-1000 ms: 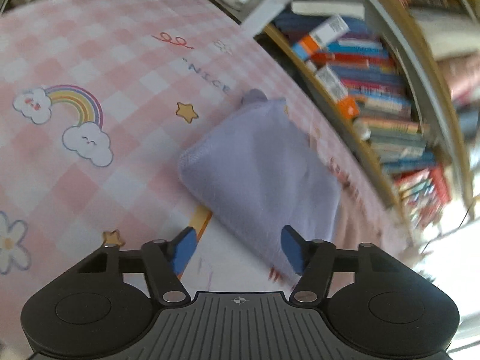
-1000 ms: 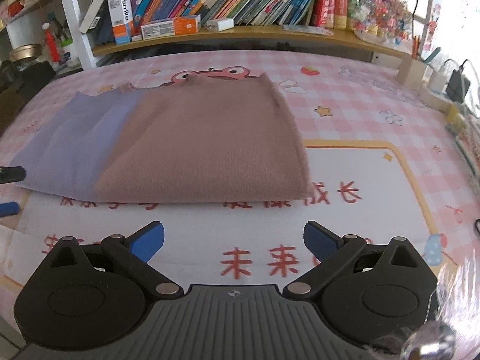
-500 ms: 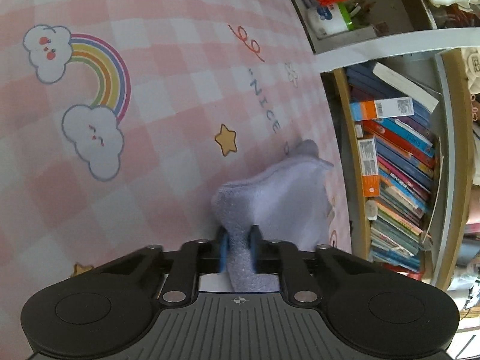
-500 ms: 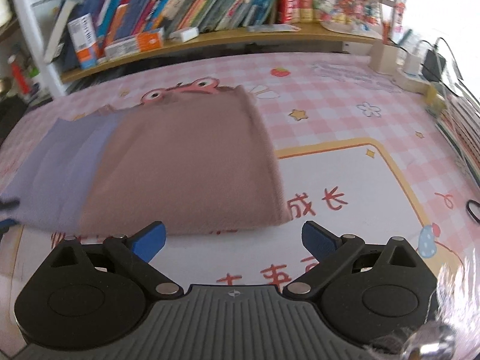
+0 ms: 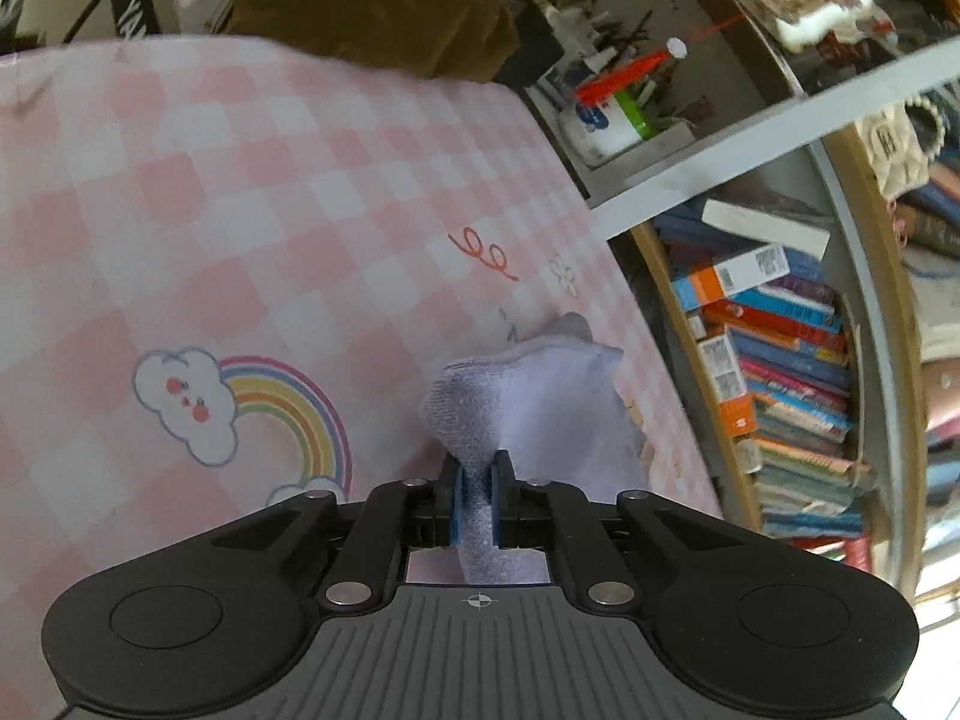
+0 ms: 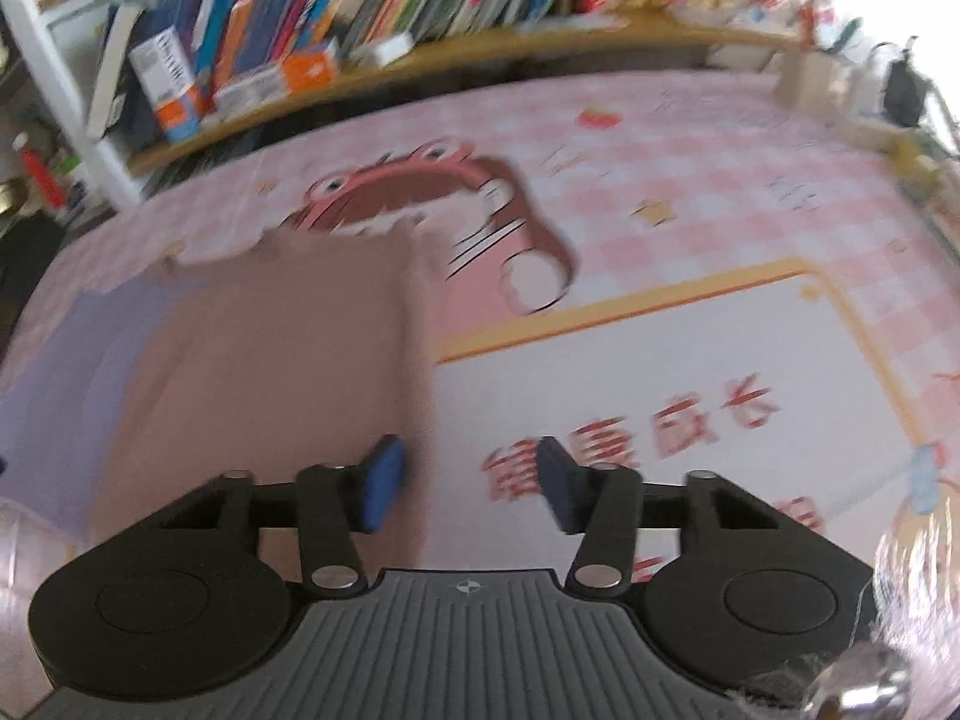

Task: Fold clothes

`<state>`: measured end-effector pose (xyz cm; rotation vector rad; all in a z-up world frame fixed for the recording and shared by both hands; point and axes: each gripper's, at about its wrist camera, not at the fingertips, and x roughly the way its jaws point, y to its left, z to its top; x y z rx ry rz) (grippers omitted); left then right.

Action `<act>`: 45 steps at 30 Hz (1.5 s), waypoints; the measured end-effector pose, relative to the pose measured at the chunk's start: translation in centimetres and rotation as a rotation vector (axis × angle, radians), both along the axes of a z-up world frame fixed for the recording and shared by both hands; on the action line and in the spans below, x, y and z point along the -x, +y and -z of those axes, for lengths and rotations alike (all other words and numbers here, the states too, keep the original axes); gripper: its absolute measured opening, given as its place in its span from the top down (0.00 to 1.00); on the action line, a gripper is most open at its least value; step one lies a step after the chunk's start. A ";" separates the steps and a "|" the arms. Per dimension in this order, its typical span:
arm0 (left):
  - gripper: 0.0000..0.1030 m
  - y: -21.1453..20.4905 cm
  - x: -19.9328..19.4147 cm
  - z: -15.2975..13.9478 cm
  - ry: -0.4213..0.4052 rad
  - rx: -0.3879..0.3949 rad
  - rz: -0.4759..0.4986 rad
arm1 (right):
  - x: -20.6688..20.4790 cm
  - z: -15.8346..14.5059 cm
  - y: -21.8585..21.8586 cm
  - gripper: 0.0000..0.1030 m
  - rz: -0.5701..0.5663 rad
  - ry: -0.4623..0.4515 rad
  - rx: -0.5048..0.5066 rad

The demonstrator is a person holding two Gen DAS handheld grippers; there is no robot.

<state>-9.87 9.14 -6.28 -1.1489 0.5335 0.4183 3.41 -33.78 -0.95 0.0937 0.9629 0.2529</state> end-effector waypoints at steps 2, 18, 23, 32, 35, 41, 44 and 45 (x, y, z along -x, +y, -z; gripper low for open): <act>0.89 0.1 -0.1 0.6 -0.004 0.031 -0.001 | 0.0 0.1 0.8 0.70 -0.030 0.001 0.008; 0.67 0.8 -2.1 3.0 -0.064 0.168 0.012 | -0.4 0.7 1.4 0.85 -0.081 0.015 0.012; 0.82 0.8 -2.4 3.1 -0.053 0.145 0.015 | -0.4 0.7 1.1 0.85 -0.079 0.020 0.000; 0.88 0.7 -2.6 2.8 -0.031 0.097 0.033 | -0.9 0.4 0.0 0.72 -0.090 0.027 -0.032; 0.88 0.4 -2.7 2.1 -0.021 0.061 0.044 | -1.1 0.3 -0.4 0.72 -0.099 0.026 -0.040; 0.89 -1.1 -3.1 -1.1 -0.030 -0.077 0.086 | -2.5 -0.2 -1.3 0.75 -0.148 -0.005 -0.138; 0.89 -2.2 -3.3 -2.7 -0.026 -0.143 0.094 | -4.4 -0.4 -1.0 0.75 -0.186 -0.011 -0.155; 0.89 -2.6 -3.3 -3.2 -0.026 -0.159 0.091 | -5.0 -0.2 -0.9 0.75 -0.195 -0.006 -0.160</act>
